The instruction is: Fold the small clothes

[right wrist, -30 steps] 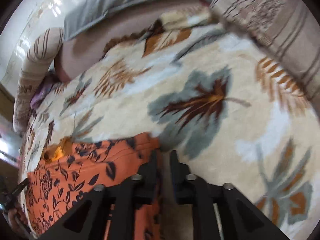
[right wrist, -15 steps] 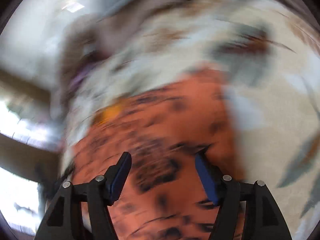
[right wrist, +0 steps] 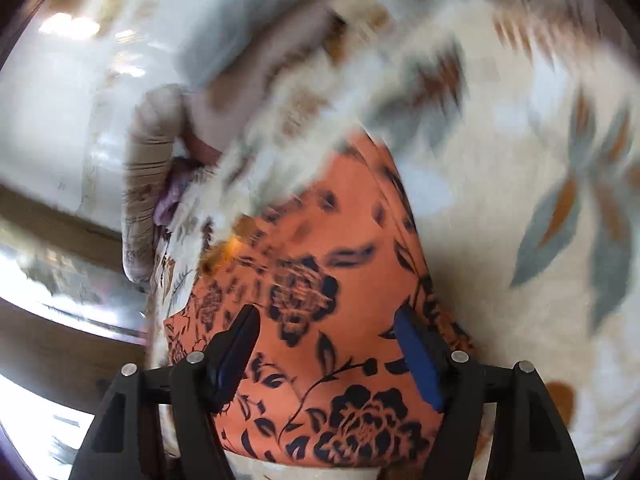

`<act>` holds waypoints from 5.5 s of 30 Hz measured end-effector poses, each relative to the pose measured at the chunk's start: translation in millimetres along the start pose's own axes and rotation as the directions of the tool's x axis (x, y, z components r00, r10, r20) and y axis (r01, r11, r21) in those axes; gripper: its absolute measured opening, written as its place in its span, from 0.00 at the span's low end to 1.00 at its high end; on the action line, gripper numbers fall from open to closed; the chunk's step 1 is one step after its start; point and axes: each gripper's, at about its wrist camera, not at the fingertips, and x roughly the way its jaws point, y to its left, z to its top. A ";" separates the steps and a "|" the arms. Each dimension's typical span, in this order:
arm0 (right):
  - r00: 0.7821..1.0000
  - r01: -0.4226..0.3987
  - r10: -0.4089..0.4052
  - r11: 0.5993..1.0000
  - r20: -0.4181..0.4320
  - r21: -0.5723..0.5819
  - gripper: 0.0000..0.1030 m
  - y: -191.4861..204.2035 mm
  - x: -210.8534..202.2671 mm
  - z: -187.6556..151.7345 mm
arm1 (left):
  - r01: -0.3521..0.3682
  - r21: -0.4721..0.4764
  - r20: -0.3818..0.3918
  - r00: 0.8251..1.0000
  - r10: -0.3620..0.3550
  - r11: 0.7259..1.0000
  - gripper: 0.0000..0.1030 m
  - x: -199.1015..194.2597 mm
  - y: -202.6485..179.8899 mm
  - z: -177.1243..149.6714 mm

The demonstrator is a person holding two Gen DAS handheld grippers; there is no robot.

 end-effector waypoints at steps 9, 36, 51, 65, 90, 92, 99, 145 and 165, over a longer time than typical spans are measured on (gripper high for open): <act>0.993 -0.089 0.109 0.950 -0.049 0.299 0.72 -36.1 -17.8 -98.0 | 0.178 0.014 0.003 0.984 -0.178 0.984 0.56 -17.6 -62.5 -38.8; 0.982 0.093 -0.131 0.962 0.133 0.257 0.71 -68.7 -62.4 -30.6 | 0.059 0.178 -0.043 0.998 -0.052 0.982 0.65 43.6 -104.7 -69.7; 0.980 0.092 -0.086 0.995 -0.179 0.028 0.15 -43.4 108.2 107.3 | 0.093 0.162 -0.046 0.995 -0.087 0.982 0.73 47.1 -102.4 -67.8; 0.975 0.218 -0.215 0.975 0.063 -0.045 0.27 17.9 36.7 77.0 | 0.099 0.151 -0.057 0.994 -0.091 0.984 0.76 47.8 -103.5 -65.9; 0.976 0.025 -0.029 1.000 -0.217 -0.018 0.29 16.2 77.8 -37.1 | 0.207 -0.178 -0.021 0.977 -0.214 0.962 0.76 1.5 -4.4 -72.3; 0.976 0.028 -0.033 0.999 -0.217 -0.025 0.29 16.5 76.9 -36.9 | 0.139 -0.185 -0.086 0.984 -0.157 0.973 0.42 13.0 7.3 -79.9; 0.974 0.013 -0.019 1.000 -0.225 -0.026 0.29 14.9 77.8 -36.3 | 0.175 -0.277 -0.176 0.957 -0.229 0.945 0.22 11.9 28.8 -89.2; 0.999 -0.034 0.040 0.952 -0.012 0.303 0.62 -59.4 108.4 111.3 | 0.080 -0.008 -0.005 0.997 -0.080 0.997 0.38 40.0 -5.0 43.4; 0.997 -0.006 -0.014 0.969 0.082 0.249 0.65 -42.3 -8.6 -37.7 | 0.077 0.059 -0.070 0.995 -0.073 0.995 0.53 25.6 -44.6 -46.3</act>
